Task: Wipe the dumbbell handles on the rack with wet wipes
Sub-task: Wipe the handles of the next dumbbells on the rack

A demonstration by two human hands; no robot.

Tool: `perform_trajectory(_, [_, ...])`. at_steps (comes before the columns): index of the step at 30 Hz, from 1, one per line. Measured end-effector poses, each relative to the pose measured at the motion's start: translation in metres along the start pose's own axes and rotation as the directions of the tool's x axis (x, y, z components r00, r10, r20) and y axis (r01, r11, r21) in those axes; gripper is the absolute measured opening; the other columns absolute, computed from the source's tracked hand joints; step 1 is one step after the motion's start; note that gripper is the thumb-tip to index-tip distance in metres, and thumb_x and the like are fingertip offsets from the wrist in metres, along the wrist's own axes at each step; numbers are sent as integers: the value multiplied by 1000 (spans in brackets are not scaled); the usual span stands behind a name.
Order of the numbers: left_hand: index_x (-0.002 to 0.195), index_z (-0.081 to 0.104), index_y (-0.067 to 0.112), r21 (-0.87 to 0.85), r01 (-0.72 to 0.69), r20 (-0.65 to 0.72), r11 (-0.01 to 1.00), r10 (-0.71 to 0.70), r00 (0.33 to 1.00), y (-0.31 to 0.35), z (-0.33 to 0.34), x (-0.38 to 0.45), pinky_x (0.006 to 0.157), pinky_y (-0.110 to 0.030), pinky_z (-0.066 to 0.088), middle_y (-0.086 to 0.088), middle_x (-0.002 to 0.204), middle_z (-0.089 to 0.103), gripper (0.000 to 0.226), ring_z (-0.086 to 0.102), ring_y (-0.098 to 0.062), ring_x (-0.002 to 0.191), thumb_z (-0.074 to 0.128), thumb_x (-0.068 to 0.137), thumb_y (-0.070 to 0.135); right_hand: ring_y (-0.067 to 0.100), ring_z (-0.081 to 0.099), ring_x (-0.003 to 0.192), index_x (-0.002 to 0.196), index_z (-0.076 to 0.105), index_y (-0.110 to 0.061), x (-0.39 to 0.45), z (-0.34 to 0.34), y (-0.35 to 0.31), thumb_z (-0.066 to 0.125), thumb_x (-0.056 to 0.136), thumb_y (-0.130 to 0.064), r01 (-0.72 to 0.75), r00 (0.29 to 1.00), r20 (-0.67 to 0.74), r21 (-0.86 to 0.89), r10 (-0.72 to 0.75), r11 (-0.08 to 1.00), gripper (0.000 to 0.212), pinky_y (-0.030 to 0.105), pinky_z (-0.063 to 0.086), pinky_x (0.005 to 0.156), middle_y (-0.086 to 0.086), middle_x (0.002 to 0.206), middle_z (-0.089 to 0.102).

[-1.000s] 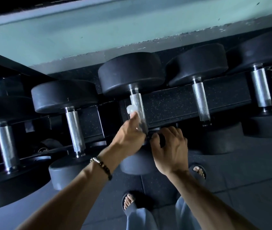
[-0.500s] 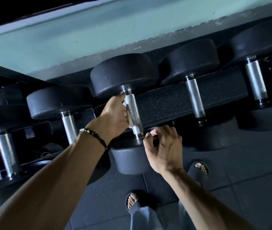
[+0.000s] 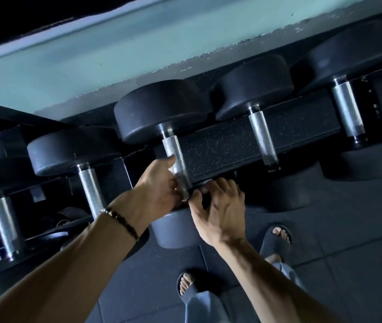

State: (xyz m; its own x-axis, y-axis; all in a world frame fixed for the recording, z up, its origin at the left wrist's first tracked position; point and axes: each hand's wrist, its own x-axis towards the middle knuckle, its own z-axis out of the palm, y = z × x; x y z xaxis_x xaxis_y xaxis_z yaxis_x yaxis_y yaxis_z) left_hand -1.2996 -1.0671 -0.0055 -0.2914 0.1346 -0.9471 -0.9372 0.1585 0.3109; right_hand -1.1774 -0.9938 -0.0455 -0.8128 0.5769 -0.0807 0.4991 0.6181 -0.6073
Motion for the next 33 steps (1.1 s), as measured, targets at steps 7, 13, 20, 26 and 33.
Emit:
perform_trajectory(7, [83, 55, 7, -8, -104, -86, 995, 103, 991, 21, 8, 7, 59, -31, 37, -4, 72, 39, 11, 37, -14, 56, 50, 90, 13, 30, 58, 77, 70, 60, -17, -1, 1, 1, 46, 82, -40, 13, 1000, 4, 2, -13, 1000, 30, 46, 50, 76, 3, 76, 62])
perform_trajectory(13, [58, 52, 5, 229, -193, -92, 954, 219, 971, 17, 1, 7, 59, -30, 41, -9, 56, 47, 31, 49, -17, 52, 47, 81, -14, 29, 57, 77, 70, 60, -18, -1, 0, 0, 45, 82, -41, -2, 1000, 25, -5, 2, 1000, 30, 52, 52, 79, 2, 77, 62])
perform_trajectory(20, [84, 70, 8, 457, -391, -98, 799, 482, 871, -8, -24, 8, 50, -16, 52, 5, 58, 69, 25, 65, -4, 51, 72, 77, -17, 26, 55, 76, 68, 59, -17, -1, 0, 1, 46, 79, -39, -9, 1000, 24, 49, 8, 999, 28, 43, 45, 76, 0, 76, 61])
perform_trajectory(26, [99, 71, 10, 446, -480, -110, 756, 578, 809, -18, -46, -27, 55, -16, 53, -7, 80, 71, 25, 69, -6, 62, 76, 79, -4, 28, 58, 82, 81, 65, -16, -1, -7, -5, 41, 80, -43, -47, 996, 79, 36, 44, 998, 36, 44, 45, 80, 2, 81, 67])
perform_trajectory(33, [96, 74, 11, 360, -517, 84, 776, 525, 847, -28, -42, -72, 82, -43, 59, -24, 97, 69, 19, 70, -36, 94, 76, 80, 1, -1, 57, 105, 154, 30, -33, 1, -65, -10, 54, 95, -32, -56, 951, 298, 428, -82, 902, 63, 10, 38, 101, -4, 127, 62])
